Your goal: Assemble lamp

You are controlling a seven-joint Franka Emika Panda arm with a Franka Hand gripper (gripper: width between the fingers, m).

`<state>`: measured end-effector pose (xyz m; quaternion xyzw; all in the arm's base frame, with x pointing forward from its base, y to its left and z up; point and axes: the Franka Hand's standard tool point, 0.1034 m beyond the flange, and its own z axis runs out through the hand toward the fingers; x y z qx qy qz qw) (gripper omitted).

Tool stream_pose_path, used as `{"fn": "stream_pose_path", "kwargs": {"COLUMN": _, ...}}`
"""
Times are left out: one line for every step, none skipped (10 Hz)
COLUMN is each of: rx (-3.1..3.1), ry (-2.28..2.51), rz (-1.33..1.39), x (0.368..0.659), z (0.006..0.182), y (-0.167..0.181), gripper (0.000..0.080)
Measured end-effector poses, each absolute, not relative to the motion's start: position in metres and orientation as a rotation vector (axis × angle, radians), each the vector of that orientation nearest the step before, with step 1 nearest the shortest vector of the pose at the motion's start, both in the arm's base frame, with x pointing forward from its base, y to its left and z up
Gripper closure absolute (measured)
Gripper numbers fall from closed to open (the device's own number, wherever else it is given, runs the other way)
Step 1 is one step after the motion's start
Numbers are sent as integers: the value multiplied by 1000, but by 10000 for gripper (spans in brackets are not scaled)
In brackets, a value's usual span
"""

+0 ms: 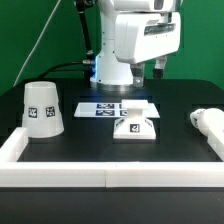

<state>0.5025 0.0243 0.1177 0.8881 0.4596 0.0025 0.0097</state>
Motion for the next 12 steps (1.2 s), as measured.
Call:
{"fn": "stream_pose_path", "kwargs": {"rx": 2891, "ry": 1163, "rz": 16, "x": 495, "z": 116, "y": 11, "gripper": 100}}
{"fn": "stream_pose_path", "kwargs": {"rx": 2953, "ry": 984, "rz": 27, "x": 486, "z": 110, "y": 3, "gripper": 100}}
{"fn": "stream_pose_path", "kwargs": {"rx": 2995, "ry": 860, "rz": 38, "x": 478, "z": 102, "y": -2, "gripper": 100}}
{"fn": "stream_pose_path", "kwargs": {"rx": 3048, "ry": 726, "rz": 47, "x": 471, "z": 96, "y": -4, "gripper": 100}}
{"fn": "stream_pose_path", "kwargs": {"rx": 3069, "ry": 643, "rz": 48, "x": 472, "z": 98, "y": -2, "gripper": 100}}
{"fn": "stream_pose_path", "kwargs": {"rx": 3079, "ry": 603, "rz": 48, "x": 472, "z": 98, "y": -1, "gripper": 100}}
{"fn": "stream_pose_path", "kwargs": {"rx": 3107, "ry": 478, "rz": 47, "x": 472, "z": 97, "y": -1, "gripper": 100}}
{"fn": "stream_pose_path", "kwargs": {"rx": 3129, "ry": 353, "rz": 47, "x": 472, "z": 97, "y": 0, "gripper": 100}}
{"fn": "stream_pose_path", "kwargs": {"rx": 3149, "ry": 234, "rz": 14, "x": 468, "z": 95, "y": -1, "gripper": 100}}
{"fn": "stream_pose_path", "kwargs": {"rx": 3160, "ry": 178, "rz": -24, "x": 464, "z": 91, "y": -2, "gripper": 100}}
{"fn": "stream_pose_path", "kwargs": {"rx": 3182, "ry": 106, "rz": -40, "x": 464, "z": 87, "y": -2, "gripper": 100}}
{"fn": "stream_pose_path", "kwargs": {"rx": 3186, "ry": 97, "rz": -48, "x": 463, "z": 85, "y": -2, "gripper": 100}}
